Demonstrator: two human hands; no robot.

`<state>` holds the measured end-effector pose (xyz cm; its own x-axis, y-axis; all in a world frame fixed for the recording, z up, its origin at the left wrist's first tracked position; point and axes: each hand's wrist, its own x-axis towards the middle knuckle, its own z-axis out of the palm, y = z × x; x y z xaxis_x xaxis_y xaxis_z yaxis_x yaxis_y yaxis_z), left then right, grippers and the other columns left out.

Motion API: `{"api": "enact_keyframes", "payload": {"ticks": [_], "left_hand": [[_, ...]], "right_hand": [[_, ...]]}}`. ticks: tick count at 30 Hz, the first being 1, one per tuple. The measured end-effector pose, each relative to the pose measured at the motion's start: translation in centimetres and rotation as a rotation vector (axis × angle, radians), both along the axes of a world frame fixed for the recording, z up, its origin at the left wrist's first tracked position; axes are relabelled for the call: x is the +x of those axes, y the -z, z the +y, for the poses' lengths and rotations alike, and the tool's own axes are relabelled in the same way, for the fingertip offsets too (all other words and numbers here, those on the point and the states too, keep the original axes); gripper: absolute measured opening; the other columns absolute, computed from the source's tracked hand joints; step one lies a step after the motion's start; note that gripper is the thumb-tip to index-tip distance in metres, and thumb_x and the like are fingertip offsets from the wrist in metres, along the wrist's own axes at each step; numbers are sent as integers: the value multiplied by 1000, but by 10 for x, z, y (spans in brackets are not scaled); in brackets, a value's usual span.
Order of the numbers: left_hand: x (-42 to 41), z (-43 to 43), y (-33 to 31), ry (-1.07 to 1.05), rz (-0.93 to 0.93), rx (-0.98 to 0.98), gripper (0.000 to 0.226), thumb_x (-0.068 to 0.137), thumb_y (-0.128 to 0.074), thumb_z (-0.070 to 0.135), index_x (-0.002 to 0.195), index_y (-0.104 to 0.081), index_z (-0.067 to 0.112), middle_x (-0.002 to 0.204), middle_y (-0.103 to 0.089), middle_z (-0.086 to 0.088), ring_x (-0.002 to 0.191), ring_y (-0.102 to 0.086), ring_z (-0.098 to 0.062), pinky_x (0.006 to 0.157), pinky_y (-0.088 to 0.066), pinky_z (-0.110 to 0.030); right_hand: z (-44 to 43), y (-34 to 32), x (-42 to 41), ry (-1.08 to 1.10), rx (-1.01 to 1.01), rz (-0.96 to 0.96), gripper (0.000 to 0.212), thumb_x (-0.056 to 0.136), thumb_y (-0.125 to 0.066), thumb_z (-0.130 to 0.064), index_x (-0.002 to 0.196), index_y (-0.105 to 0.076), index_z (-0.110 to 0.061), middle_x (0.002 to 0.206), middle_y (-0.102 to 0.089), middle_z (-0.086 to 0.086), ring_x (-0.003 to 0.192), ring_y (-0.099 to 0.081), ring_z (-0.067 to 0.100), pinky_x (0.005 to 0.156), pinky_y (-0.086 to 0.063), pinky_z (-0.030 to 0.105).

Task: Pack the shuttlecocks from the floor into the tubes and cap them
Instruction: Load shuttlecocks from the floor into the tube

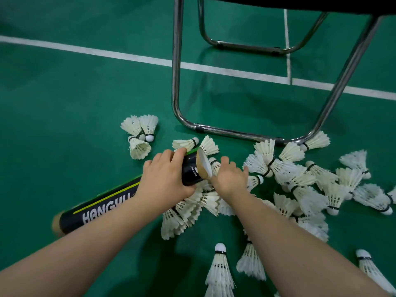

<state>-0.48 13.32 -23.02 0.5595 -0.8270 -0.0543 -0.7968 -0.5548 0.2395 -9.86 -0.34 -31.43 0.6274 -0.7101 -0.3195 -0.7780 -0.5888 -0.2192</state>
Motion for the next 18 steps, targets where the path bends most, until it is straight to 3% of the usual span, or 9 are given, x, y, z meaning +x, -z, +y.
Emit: {"api": "enact_keyframes", "payload": {"ticks": [2,4,8,10,12,18], "left_hand": [[2,-2,0,-1,8,3,75,69,-64,50,130,-31,24,114,-47,1,107,-44,-22,89,-33,-37],[7,-5,-1,3,17,8,75,68,-64,51,129,-32,23,112,-49,0,106,-46,-22,88,-35,-38],[19,-6,-10,67,77,52,75,65,-67,52,127,-35,23,106,-52,-1,97,-50,-22,85,-42,-38],[25,-4,-19,120,93,86,73,64,-69,50,124,-38,23,101,-52,-1,90,-49,-21,79,-43,-35],[31,-1,-31,163,85,110,70,62,-69,50,120,-40,24,95,-50,1,86,-48,-19,76,-44,-34],[32,8,-57,288,14,110,74,59,-65,56,122,-38,28,96,-50,3,89,-50,-19,81,-44,-37]], "right_hand": [[-3,-8,-2,72,60,-142,56,85,-57,-37,128,-33,-12,119,-47,9,96,-54,25,101,-34,43],[-8,-24,-7,211,184,-364,56,82,-62,-32,127,-34,-15,123,-39,5,91,-48,20,80,-42,33],[-21,-69,-25,374,484,-842,27,80,-66,-19,101,-49,-23,97,-53,-3,77,-58,9,63,-51,29],[-24,-96,-33,239,607,-860,20,81,-66,-14,93,-56,-25,89,-59,-4,67,-57,6,59,-48,24],[-23,-119,-36,90,672,-781,24,79,-67,-12,94,-58,-29,90,-61,-3,70,-56,12,62,-48,27],[2,-153,-26,-117,587,-608,48,76,-64,-10,110,-38,-32,103,-50,-7,75,-53,12,64,-47,24]]}}
